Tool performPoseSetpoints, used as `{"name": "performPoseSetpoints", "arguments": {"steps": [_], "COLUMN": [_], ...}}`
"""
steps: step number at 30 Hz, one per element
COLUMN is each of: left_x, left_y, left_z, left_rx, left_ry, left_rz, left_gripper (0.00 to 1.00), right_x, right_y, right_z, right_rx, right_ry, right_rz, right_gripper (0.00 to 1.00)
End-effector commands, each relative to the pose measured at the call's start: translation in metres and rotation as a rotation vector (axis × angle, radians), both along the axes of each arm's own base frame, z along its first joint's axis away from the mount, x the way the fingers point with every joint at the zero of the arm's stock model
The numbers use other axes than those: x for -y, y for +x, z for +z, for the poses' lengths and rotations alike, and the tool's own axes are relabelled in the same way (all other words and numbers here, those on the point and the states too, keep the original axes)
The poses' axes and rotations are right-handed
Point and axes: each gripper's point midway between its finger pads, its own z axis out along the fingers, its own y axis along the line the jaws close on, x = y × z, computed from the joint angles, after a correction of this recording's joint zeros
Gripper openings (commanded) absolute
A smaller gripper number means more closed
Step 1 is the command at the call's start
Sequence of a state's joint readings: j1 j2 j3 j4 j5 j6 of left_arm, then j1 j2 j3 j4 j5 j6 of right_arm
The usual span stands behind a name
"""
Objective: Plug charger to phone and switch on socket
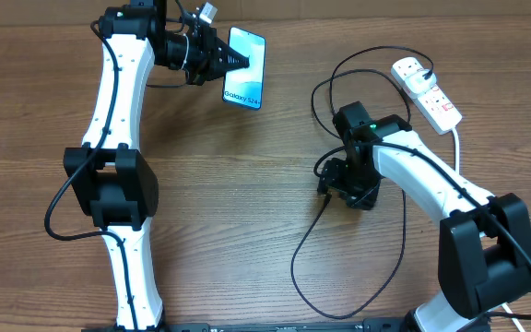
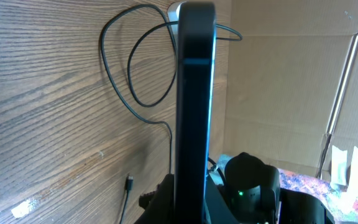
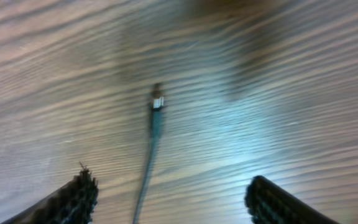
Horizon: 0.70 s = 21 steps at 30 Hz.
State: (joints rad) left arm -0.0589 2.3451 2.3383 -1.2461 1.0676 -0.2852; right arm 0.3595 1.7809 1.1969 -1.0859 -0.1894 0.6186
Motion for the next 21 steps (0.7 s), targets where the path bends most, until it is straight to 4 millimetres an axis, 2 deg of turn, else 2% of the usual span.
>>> {"name": "performPoseSetpoints", "arguments": {"steps": [1, 4, 9, 14, 18, 21], "left_x": [0.005, 0.005, 0.005, 0.005, 0.005, 0.005], "left_y": [-0.007, -0.008, -0.008, -0.009, -0.010, -0.010], "left_z": [0.037, 0.037, 0.037, 0.037, 0.037, 0.037], "left_rx": [0.093, 0.090, 0.095, 0.089, 0.085, 0.086], "left_ry": [-0.029, -0.029, -0.027, -0.028, -0.028, -0.028], "left_rz": [-0.025, -0.025, -0.029, -0.029, -0.029, -0.029], "left_gripper": [0.04, 0.04, 0.04, 0.04, 0.04, 0.04], "right_x": [-0.017, -0.012, -0.011, -0.010, -0.012, -0.012], "right_y": [-0.004, -0.004, -0.009, -0.008, -0.005, -0.006], "right_z": [0.001, -0.004, -0.016, -0.029, -0.033, -0.036], "right_rx": [-0.016, 0.001, -0.018, -0.039, -0.035, -0.043], "right_ry": [0.027, -0.073, -0.149, -0.174, -0.168, -0.172], "right_rz": [-0.065, -0.124, -0.157, -0.196, -0.197, -0.197], "right_gripper": [0.61, 0.69, 0.70, 0.60, 0.47, 0.43]}}
